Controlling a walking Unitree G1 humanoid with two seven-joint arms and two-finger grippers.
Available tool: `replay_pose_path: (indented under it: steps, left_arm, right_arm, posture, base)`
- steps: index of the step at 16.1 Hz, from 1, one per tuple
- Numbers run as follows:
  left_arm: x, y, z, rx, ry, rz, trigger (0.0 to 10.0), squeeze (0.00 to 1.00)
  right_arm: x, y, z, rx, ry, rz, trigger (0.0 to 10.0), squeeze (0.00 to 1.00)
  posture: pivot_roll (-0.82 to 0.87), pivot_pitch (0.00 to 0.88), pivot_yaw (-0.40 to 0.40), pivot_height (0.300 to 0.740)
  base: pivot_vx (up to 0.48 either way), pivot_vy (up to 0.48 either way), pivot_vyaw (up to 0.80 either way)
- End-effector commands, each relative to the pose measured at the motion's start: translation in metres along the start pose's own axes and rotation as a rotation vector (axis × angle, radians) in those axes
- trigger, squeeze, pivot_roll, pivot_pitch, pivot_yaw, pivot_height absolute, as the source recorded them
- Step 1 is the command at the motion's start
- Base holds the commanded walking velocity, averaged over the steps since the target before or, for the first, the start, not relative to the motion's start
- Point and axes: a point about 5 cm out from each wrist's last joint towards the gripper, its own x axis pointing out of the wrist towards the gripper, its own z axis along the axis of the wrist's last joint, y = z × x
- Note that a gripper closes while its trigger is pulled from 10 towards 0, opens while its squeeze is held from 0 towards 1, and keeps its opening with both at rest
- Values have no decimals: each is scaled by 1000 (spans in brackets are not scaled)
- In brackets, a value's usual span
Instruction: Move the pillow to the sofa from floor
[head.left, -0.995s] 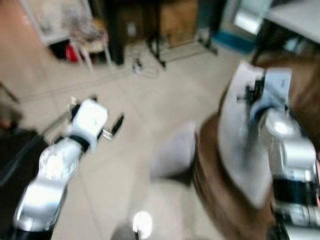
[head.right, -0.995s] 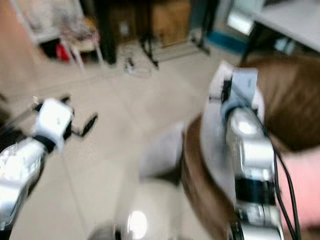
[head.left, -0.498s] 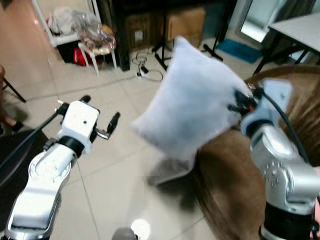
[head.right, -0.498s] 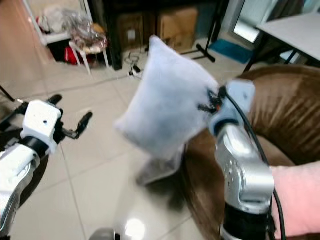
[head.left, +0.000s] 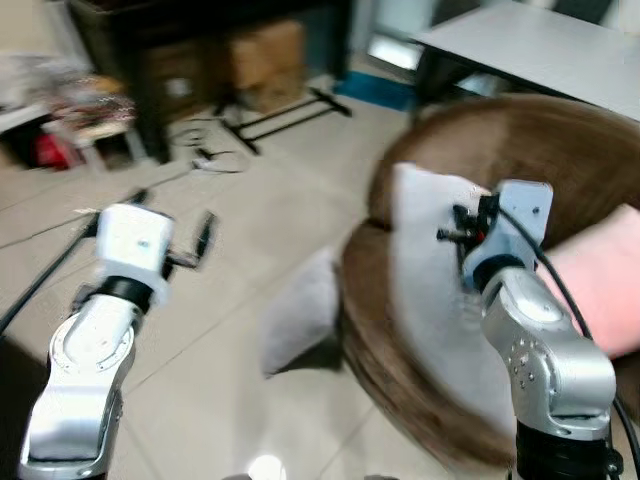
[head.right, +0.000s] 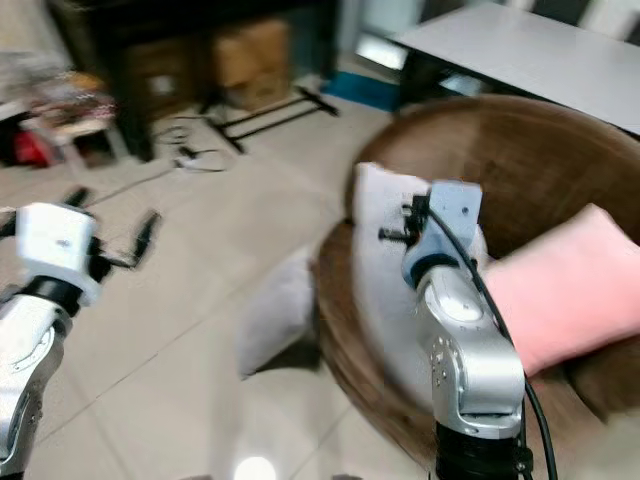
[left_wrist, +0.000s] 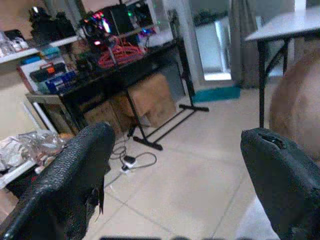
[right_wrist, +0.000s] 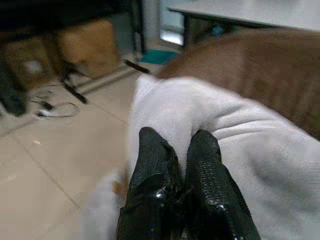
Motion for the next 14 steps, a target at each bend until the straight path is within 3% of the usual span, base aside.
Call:
replay_pose_path:
  steps: [1,3,5,6,7,11,14]
  left_arm:
    - [1,6,2,-34,-20,68,10000,0]
    - [-2,5,1,-42,-6,50,10000,0]
    - [-3,5,3,3,-19,12,10000,0]
    - [-4,1,4,-19,15,-119,10000,0]
    - [-4,2,2,-30,27,-124,10000,0]
    - [1,0,-1,-53,49,-99,10000,0]
    - [3,-7,1,-50,56,-162,10000,0]
  right_arm:
    - [-2,9,12,-7,-82,35,10000,0]
    - [-1,12,17,23,-137,-4,10000,0]
    - [-1,15,16,66,-141,29,10000,0]
    - [-1,16,17,103,-154,47,10000,0]
    - [-1,17,16,130,-159,53,10000,0]
    - [0,29,-1,47,-38,174,10000,0]
    - [2,27,-4,95,-26,163,10000,0]
  posture:
    - [17,0,-23,740]
    - [17,0,-23,740]
    - [17,0,-19,740]
    - [17,0,-19,740]
    - [25,0,-17,740]
    - [25,0,-17,740]
    - [22,0,-13,740]
  base:
    - [0,0,-788]
    - [0,0,-788]
    - [0,0,-788]
    - [0,0,-800]
    - [0,0,-800]
    - [0,0,-525]
    - [306,0,0]
